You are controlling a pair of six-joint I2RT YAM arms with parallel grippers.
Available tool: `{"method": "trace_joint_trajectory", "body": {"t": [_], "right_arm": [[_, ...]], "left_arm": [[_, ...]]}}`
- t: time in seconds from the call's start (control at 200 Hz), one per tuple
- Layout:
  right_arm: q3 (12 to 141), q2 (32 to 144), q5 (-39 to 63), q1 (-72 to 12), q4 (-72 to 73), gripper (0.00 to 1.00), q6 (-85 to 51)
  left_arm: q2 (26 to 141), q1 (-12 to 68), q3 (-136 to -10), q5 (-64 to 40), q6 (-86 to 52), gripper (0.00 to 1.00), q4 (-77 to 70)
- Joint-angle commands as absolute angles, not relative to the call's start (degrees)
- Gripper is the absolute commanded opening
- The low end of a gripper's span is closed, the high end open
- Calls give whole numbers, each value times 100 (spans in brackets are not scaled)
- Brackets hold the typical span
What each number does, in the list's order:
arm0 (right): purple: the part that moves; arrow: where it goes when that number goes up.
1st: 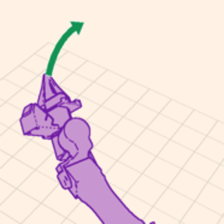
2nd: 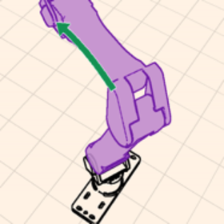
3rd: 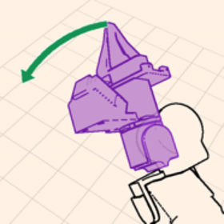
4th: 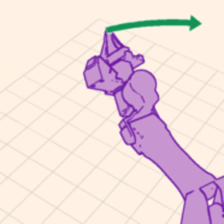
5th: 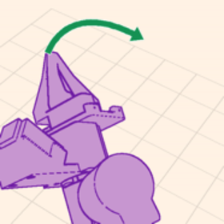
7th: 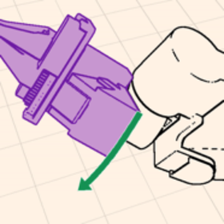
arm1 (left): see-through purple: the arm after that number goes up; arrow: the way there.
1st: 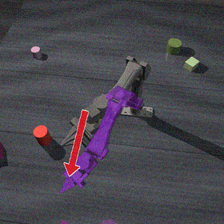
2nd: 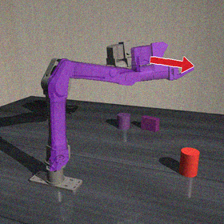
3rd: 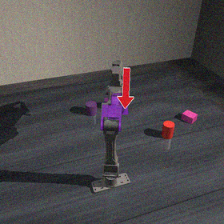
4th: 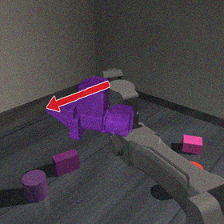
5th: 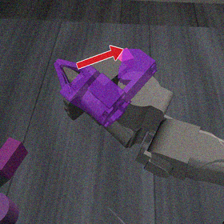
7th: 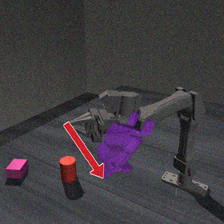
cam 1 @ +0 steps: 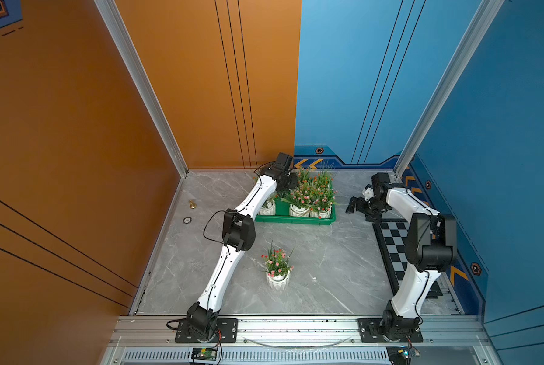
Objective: Put the potted gypsophila into the storage box
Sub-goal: Place the baby's breath potted plant at the storage box.
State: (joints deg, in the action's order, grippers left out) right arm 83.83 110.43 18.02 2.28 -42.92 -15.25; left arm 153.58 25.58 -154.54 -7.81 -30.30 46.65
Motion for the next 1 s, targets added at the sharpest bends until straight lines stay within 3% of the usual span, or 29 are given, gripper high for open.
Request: {"method": "trace_joint_trajectory", "body": {"t": [0.0,0.265,0.501,0.811,0.996], "right_arm": [[8412,11103,1861,246,-4434,100,-1488],[8421,11038,1872,246,-4438,100,-1504],[8403,10849,1883,203,-4446,100,-1521],[8241,10434,1846,123,-4482,100,-1555],[8093,10118,1820,6,-4538,100,-1510]], "left_arm": [[15372,2597,-15390,-849,-3014,29,4645],[15042,2566,-15068,-720,-3001,44,4651],[14436,2540,-14704,-459,-2851,71,4654],[13750,2566,-14256,-257,-2775,84,4656],[13297,2566,-13908,-151,-2691,85,4652]]}}
